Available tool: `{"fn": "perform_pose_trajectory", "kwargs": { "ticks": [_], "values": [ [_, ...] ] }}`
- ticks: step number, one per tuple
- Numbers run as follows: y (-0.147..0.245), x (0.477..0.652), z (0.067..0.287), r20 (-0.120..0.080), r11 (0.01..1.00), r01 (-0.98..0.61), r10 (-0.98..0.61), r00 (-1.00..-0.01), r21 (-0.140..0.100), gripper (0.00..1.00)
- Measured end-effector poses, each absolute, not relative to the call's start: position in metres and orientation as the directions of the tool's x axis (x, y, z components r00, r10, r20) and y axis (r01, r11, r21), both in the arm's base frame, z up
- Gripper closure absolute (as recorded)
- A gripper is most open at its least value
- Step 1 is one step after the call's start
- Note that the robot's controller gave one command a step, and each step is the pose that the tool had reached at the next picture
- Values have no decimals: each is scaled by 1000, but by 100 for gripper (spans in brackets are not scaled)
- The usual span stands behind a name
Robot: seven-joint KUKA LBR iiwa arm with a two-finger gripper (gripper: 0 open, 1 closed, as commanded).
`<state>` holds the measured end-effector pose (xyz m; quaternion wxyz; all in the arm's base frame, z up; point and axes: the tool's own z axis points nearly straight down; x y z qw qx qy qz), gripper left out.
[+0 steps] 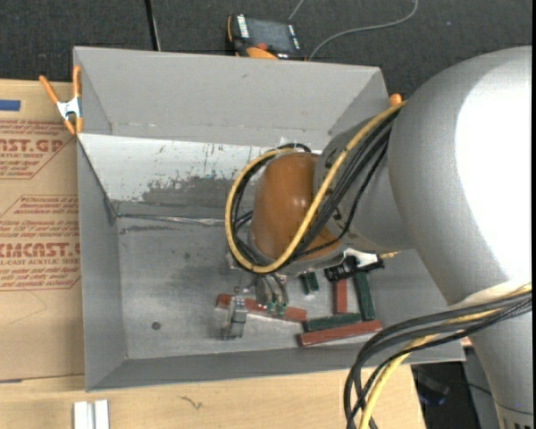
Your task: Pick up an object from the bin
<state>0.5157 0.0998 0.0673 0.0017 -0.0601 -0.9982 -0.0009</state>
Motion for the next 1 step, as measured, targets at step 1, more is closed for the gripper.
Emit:
{"fn": "perform_pose_trajectory", "kwargs": {
  "ticks": [1],
  "values": [
    [76, 487, 69, 3, 940, 340, 340, -940, -1, 0]
  ]
}}
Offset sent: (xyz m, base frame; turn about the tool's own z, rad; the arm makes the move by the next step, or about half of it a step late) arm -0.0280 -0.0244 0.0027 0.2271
